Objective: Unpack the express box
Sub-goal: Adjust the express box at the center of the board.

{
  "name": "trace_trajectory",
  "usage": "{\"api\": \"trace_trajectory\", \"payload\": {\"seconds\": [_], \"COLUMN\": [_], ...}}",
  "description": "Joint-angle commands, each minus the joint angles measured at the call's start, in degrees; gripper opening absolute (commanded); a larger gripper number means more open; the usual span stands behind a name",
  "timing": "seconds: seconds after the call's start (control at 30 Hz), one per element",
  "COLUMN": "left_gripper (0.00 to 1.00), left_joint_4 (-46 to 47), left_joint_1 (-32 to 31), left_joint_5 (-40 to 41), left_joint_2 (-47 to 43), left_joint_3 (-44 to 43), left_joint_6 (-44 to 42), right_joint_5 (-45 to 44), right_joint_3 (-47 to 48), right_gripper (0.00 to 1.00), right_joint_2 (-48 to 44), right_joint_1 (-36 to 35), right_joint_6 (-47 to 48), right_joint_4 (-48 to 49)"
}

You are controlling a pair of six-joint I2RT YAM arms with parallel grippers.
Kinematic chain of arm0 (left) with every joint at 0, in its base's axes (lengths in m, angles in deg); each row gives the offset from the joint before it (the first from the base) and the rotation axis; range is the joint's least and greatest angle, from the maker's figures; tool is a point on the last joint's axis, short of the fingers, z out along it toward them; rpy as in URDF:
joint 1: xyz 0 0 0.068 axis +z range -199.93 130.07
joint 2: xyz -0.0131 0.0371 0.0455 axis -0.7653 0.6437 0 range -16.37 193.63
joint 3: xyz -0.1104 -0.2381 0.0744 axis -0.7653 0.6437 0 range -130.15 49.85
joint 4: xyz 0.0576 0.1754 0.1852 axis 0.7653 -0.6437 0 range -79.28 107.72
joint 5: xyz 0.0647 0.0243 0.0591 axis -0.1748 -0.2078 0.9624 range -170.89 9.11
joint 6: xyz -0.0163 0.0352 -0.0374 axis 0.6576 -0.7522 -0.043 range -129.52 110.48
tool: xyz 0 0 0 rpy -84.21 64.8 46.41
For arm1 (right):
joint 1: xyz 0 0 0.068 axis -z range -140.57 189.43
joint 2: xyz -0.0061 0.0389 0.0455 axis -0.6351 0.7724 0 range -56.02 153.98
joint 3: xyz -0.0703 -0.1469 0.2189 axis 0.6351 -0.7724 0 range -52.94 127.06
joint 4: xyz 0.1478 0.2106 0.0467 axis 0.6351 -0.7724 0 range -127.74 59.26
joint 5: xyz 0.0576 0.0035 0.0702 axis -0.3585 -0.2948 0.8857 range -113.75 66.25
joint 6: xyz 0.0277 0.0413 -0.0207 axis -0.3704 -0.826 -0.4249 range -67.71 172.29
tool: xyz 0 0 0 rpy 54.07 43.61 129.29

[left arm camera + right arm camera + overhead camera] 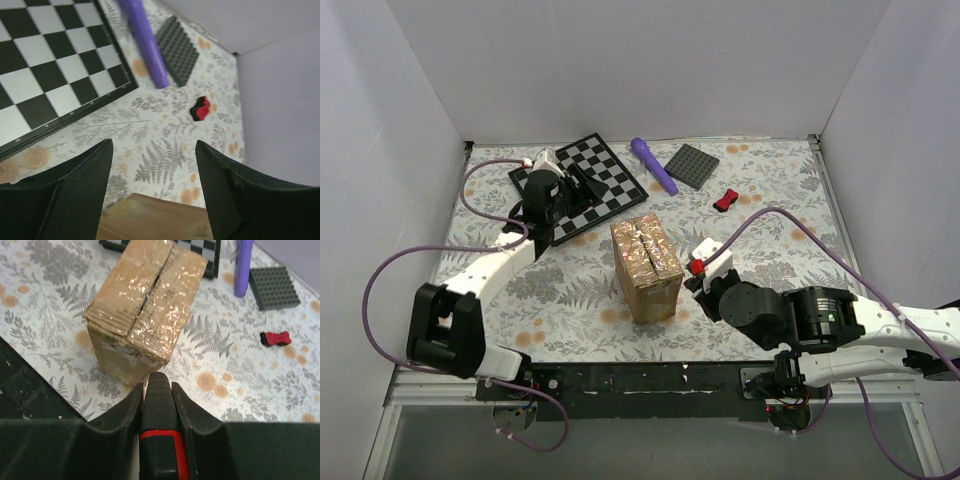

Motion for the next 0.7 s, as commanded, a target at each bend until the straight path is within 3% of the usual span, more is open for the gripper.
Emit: {"api": "trace_trajectory", "payload": {"seconds": [0.0,0.33,0.47,0.67], "left_gripper": [0.64,0.59,0.58,0.58], "left_joint_4": [1.0,13.04,21.98,25.61], "left_joint_1": [1.27,1.19,0.75,-0.57], "left_joint_5": [-2.05,-17.52,-22.53,-25.88], "left_joint_2": [6.75,14.33,9.6,3.87], "left_joint_3": [-3.08,-2.65,2.62,9.21], "left_joint_6": [-2.05,-1.18,-0.21,-0.39], "right_joint_5": [0.79,4.85,6.34,11.52], "right_joint_3": [2.55,-11.59,-14.84,-16.52], "right_gripper": [0.01,0.01,0.01,0.01], "right_joint_2": [1.9,2.07,5.06,7.08], "right_joint_1": [0.15,0.5,6.47,15.96], "right_joint_6": [-12.91,-19.95,-20.57,-14.17], "right_joint_4": [-10.05,5.58,9.81,18.85]}}
